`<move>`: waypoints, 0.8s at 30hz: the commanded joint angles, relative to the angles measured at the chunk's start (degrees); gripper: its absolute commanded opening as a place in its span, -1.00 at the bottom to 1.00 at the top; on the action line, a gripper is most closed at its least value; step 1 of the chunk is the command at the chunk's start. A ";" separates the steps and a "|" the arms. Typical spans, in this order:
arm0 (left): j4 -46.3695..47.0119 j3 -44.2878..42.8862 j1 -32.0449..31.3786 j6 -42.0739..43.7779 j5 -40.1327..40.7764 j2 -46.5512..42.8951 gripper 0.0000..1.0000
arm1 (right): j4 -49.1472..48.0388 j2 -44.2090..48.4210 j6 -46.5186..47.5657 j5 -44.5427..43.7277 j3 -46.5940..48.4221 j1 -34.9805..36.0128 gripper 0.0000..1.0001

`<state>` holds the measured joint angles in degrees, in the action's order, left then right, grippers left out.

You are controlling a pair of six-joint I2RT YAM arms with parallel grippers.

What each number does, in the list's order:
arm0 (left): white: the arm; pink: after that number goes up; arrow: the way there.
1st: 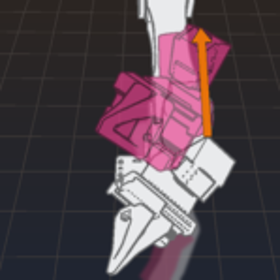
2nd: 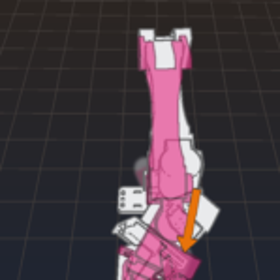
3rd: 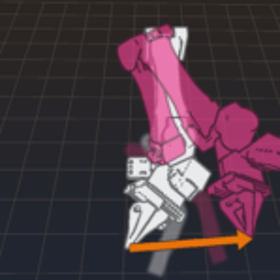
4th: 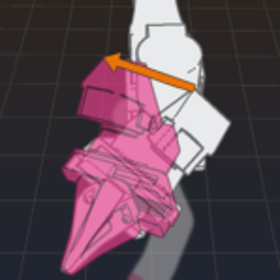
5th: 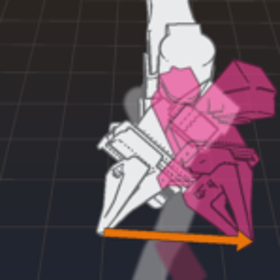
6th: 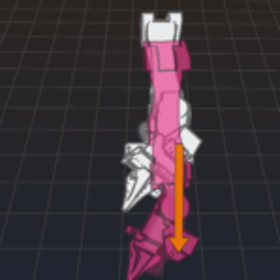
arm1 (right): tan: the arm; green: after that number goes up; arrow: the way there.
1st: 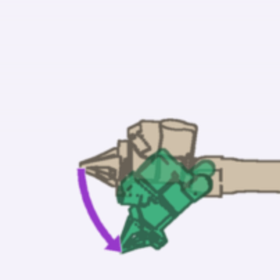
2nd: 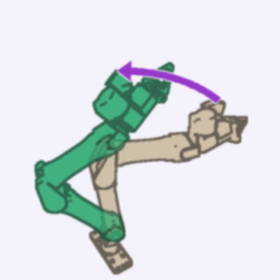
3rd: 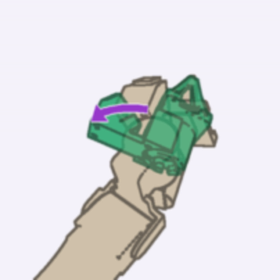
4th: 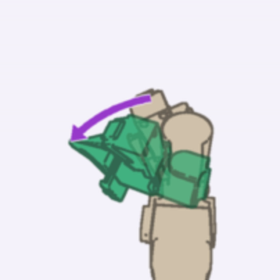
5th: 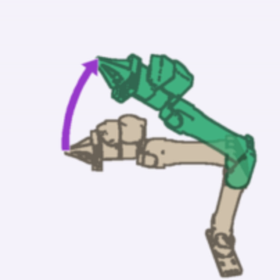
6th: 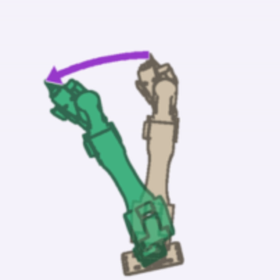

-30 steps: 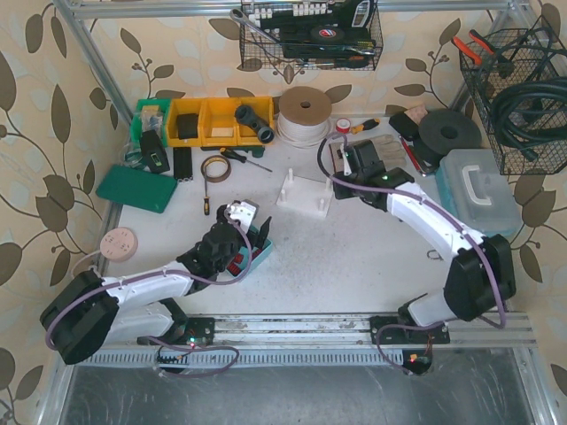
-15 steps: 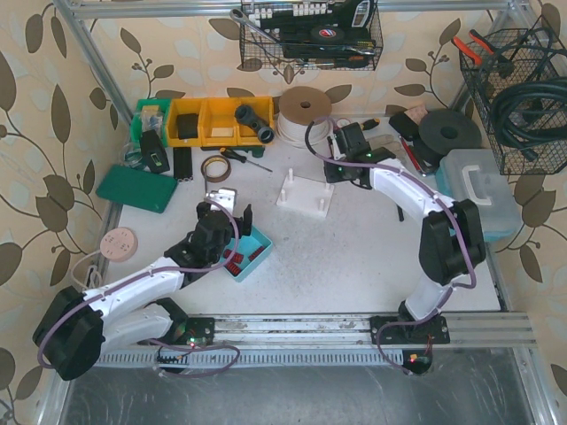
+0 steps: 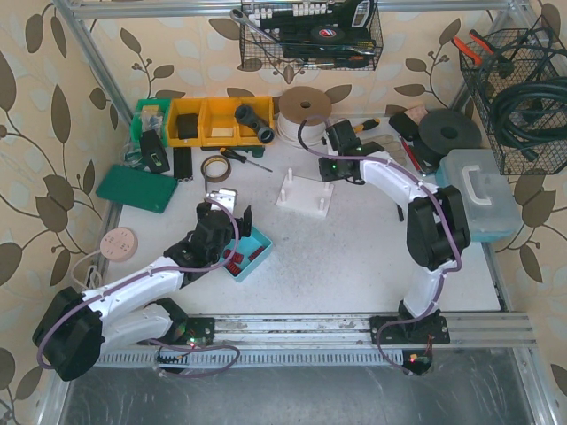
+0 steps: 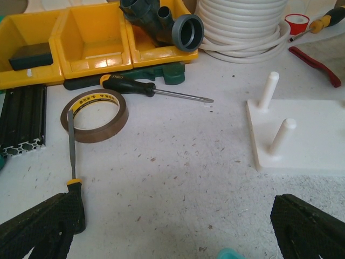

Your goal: Install the large spring

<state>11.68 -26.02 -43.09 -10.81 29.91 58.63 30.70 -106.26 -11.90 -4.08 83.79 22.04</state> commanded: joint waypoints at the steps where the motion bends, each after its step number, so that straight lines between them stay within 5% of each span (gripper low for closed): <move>1: 0.77 -0.96 0.18 -0.75 0.08 -0.56 0.97 | 0.87 -1.76 0.90 -0.67 2.57 -0.13 -1.00; 14: 0.74 -1.01 0.19 -0.58 -0.07 -0.45 0.97 | 1.38 -5.42 0.73 -0.72 4.11 -0.03 -0.89; 24: -0.27 -1.49 0.19 -0.72 0.36 -0.49 0.97 | 2.35 -6.94 0.46 -0.83 5.33 -0.14 -0.48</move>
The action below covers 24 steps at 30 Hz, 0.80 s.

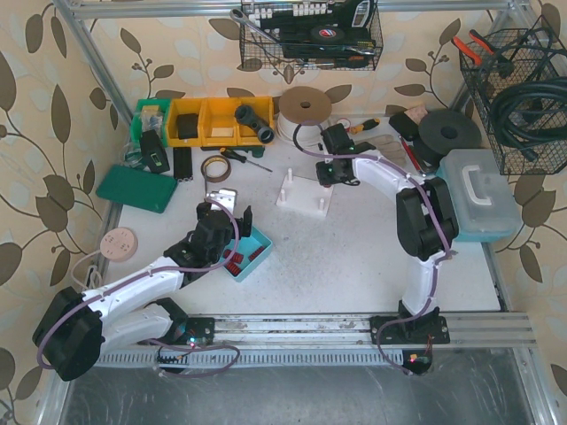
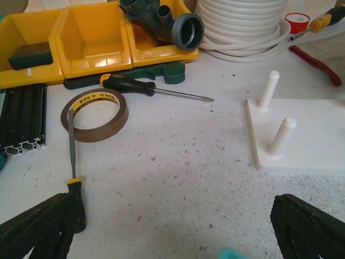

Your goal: Install the large spring

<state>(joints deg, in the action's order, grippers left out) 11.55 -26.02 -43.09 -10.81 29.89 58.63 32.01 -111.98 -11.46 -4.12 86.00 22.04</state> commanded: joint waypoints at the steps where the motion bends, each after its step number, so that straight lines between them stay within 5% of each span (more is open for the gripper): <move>1: -0.28 -1.55 0.20 -0.83 0.57 -0.60 0.97 | 1.30 -1.23 -0.01 -0.80 3.37 -0.16 -0.46; 14: -0.72 -1.22 0.20 -0.88 0.97 -2.14 0.97 | 3.91 9.61 -0.43 -1.54 0.99 -0.16 0.15; 21: -8.27 -4.76 0.20 -3.42 0.78 -3.64 0.92 | -0.15 25.85 -1.80 1.10 -12.97 -0.06 0.30; 24: -13.53 -6.84 0.20 -6.22 -1.12 -3.37 0.79 | -2.24 33.09 -1.81 1.41 -19.33 -0.03 0.59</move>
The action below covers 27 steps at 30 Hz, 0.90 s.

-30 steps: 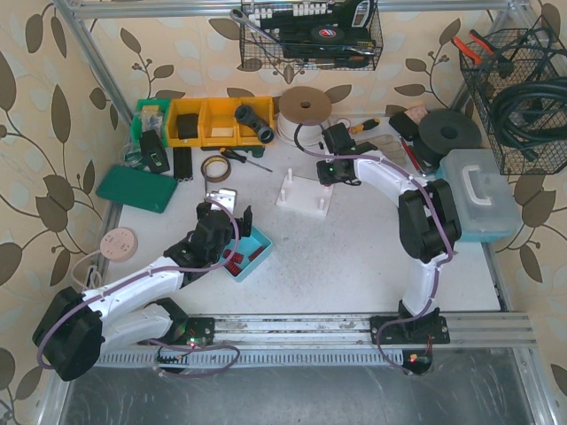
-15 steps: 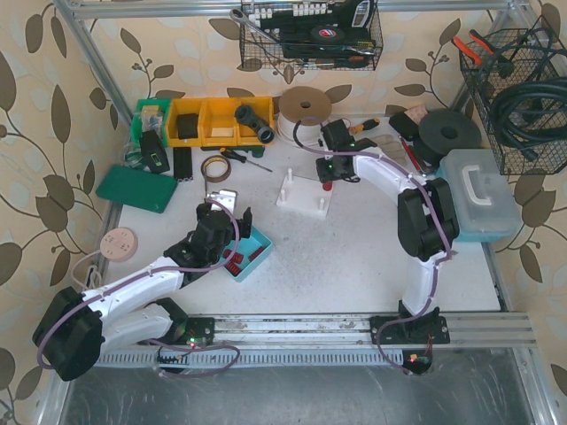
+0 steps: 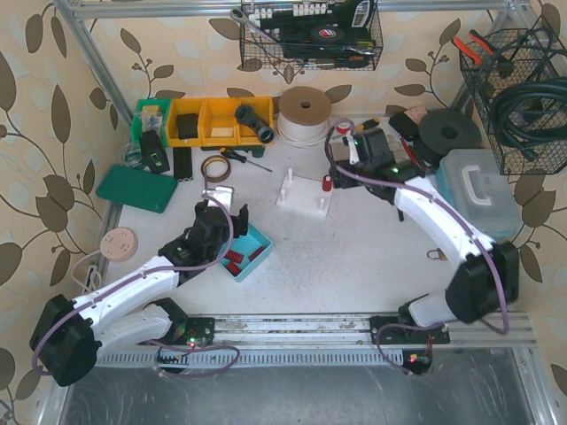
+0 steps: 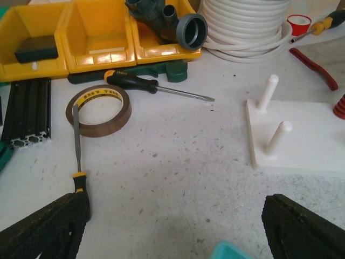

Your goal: Install the large spring

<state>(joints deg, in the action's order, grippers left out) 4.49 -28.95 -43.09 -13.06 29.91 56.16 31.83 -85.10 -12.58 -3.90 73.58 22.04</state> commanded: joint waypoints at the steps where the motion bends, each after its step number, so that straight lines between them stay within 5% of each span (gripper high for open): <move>1: -10.67 -5.47 0.20 -4.94 -2.75 -0.51 0.76 | -2.60 8.25 -0.43 1.54 -8.78 -0.03 0.72; 3: -18.61 -8.59 0.19 -7.38 -5.32 0.52 0.65 | -3.04 11.87 -0.33 1.33 -12.03 0.02 0.99; 13: -44.69 -17.47 0.20 -16.41 -13.88 1.07 0.04 | -15.43 22.90 -3.71 3.78 -29.02 2.17 0.99; 22: -45.23 -18.12 0.20 -32.30 -20.22 6.25 -0.22 | -15.68 22.97 -3.91 2.89 -29.41 3.60 0.97; 27: -48.70 -21.04 -0.34 -44.07 -17.05 10.82 -0.15 | -15.88 23.49 -3.77 2.23 -29.82 4.06 0.96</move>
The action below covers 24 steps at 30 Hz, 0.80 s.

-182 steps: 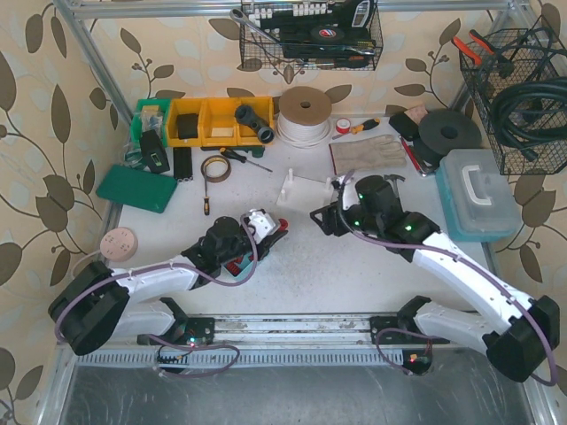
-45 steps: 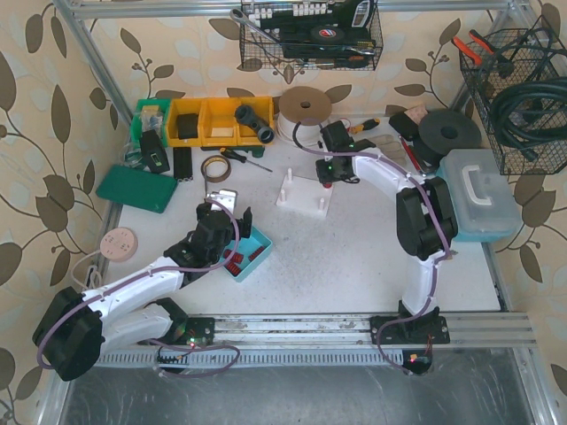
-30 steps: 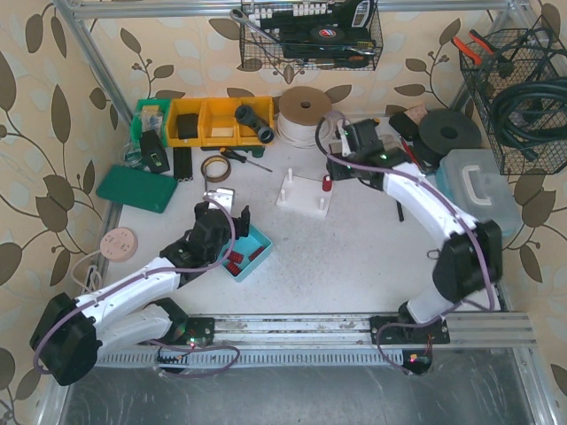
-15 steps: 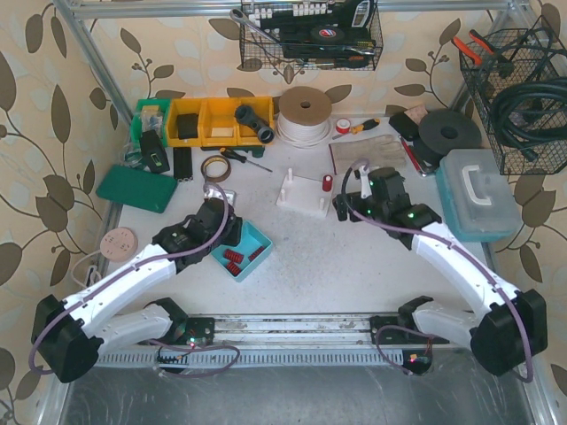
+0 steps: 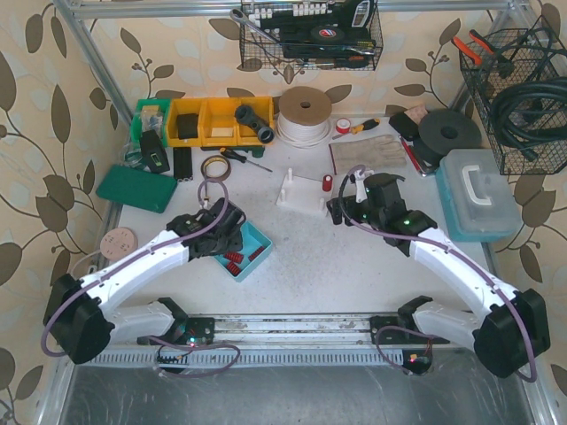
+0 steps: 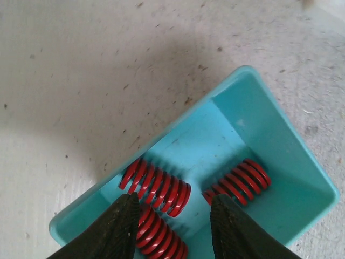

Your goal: Install the large spring

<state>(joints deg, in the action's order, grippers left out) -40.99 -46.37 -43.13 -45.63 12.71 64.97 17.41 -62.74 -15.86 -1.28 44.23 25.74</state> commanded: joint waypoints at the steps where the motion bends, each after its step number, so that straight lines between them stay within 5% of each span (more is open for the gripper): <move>1: -3.22 -4.05 -0.67 -13.83 0.31 2.61 -0.13 | -1.42 1.13 -0.45 -0.36 -0.46 0.42 0.96; 10: -4.56 -4.88 -2.24 -32.15 -2.52 9.61 -0.12 | -1.16 2.12 -0.05 -2.17 -0.81 0.72 0.96; 24: -7.84 -5.55 -3.36 -39.75 3.75 13.68 -0.15 | -1.06 2.46 0.20 -3.03 -0.90 1.14 0.94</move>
<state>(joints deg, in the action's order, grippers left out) -47.70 -51.42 -45.87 -82.24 14.20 77.80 16.88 -61.25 -15.81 -3.05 44.21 26.52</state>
